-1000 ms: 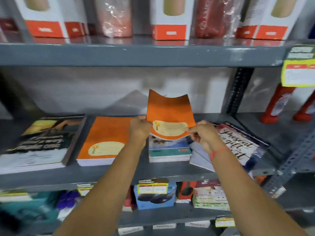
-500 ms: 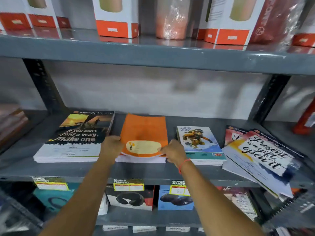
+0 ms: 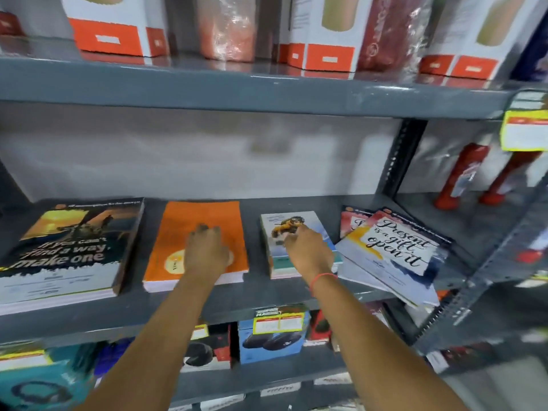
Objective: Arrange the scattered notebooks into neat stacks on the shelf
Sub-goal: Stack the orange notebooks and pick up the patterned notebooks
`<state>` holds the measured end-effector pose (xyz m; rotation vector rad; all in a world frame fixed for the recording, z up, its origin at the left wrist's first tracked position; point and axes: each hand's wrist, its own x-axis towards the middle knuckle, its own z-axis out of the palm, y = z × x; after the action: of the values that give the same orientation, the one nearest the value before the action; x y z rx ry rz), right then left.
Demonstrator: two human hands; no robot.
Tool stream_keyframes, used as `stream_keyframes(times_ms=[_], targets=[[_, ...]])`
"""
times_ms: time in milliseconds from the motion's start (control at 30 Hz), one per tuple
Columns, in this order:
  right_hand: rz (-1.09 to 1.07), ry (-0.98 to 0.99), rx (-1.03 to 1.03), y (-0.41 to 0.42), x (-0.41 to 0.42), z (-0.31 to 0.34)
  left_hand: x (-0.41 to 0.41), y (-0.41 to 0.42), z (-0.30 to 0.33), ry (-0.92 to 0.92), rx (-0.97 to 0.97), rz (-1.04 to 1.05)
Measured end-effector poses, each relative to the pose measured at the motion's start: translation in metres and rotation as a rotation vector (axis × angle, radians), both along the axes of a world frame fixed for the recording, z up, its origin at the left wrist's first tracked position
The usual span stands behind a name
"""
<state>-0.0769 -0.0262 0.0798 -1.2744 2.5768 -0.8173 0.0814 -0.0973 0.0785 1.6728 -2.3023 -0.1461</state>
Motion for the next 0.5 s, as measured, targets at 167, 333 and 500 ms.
stream_keyframes(times_ms=[167,333,500], targets=[[-0.245,-0.154,-0.046,0.052,-0.106,-0.009,-0.129,0.044,0.004,0.176,0.057,-0.301],[-0.38,-0.257,0.097,0.121,-0.191,-0.043,-0.24,0.07,-0.015,-0.002,0.2,-0.421],[-0.304,-0.401,0.147,0.149,-0.229,-0.064,-0.285,0.064,-0.036,-0.343,0.217,-0.33]])
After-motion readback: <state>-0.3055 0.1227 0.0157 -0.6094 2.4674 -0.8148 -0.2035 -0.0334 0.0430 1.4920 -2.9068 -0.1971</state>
